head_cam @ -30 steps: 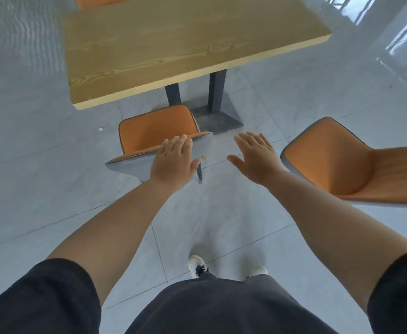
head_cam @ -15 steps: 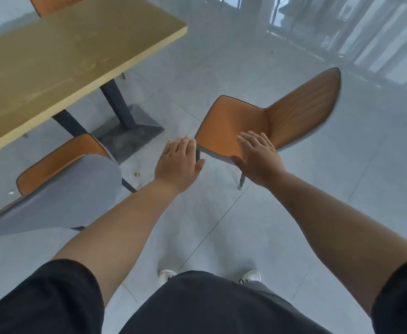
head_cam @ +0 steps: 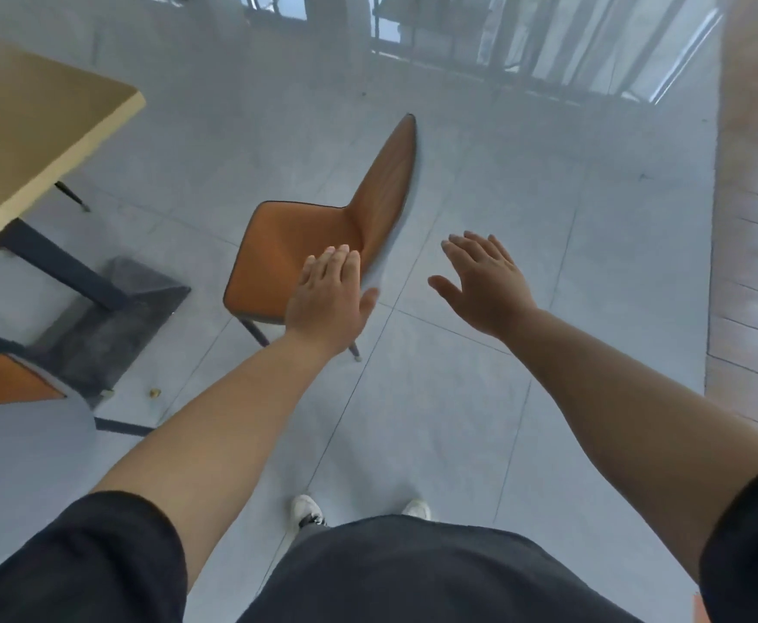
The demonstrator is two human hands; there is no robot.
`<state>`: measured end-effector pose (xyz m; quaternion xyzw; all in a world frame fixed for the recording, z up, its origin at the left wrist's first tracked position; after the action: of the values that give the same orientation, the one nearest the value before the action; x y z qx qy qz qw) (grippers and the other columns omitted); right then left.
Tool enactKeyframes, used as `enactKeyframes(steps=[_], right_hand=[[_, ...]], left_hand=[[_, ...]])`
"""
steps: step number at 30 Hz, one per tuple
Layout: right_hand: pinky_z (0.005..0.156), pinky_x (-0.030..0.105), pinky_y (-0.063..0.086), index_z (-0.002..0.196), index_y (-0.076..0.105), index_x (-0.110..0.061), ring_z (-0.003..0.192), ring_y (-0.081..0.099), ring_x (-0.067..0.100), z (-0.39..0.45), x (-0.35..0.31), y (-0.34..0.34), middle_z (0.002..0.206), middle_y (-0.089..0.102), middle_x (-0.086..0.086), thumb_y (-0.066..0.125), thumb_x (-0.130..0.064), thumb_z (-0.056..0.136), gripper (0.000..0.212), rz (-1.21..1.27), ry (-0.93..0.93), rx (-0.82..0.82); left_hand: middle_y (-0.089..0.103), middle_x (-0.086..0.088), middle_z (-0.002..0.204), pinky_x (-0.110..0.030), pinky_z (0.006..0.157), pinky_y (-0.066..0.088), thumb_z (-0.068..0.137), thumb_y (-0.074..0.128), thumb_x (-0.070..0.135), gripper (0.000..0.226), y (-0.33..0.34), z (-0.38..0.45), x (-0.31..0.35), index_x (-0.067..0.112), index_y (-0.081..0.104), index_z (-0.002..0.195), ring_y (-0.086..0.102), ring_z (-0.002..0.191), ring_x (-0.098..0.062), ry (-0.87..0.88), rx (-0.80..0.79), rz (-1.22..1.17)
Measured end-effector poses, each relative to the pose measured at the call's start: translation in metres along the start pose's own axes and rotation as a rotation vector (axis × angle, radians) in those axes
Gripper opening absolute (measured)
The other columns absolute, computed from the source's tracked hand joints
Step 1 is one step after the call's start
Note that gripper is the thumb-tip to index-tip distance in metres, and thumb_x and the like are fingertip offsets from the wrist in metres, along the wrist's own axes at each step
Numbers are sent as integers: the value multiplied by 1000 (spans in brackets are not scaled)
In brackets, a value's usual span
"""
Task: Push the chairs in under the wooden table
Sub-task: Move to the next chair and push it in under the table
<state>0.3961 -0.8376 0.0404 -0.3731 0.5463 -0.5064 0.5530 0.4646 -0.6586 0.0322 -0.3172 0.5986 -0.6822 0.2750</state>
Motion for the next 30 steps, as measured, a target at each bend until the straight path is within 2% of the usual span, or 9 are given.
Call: enactKeyframes(steps=[6,13,24,30], right_hand=[[118,39,8,143,39,-8,142,26,27,-4,70,-15,149,40,10,42,-52,95,65,-4,111,31],[118,40,9,144,38,-8,142,25,27,36,111,-6,149,40,10,43,-51,96,65,-26,130,13],[117,38,9,143,40,-8,142,27,27,141,130,15,148,41,9,44,-52,94,66,-32,34,-64],[118,38,9,145,37,-11,143,24,25,200,138,36,150,38,7,34,-59,93,71,-36,-96,-143]], left_hand=[[34,-16,152,-45,118,17,99,33,48,63,11,58,54,4,32,145,24,143,-31,94,-22,-4],[34,-17,151,-44,118,16,99,35,47,63,36,121,63,3,31,144,25,143,-31,100,-19,-44],[26,-15,156,-43,119,14,99,29,50,65,68,203,31,6,26,147,19,145,-30,13,-88,-110],[26,-15,156,-42,119,11,99,21,54,68,77,224,18,6,25,148,18,146,-30,-74,-69,-129]])
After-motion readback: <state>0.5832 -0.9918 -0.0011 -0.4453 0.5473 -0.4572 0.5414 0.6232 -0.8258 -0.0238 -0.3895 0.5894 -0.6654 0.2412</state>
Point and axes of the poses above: each hand's wrist, its own z-axis towards the middle knuckle, its own y-axis out of the palm, x = y × z, the point moved 9 cm from there along z, towards the middle knuckle
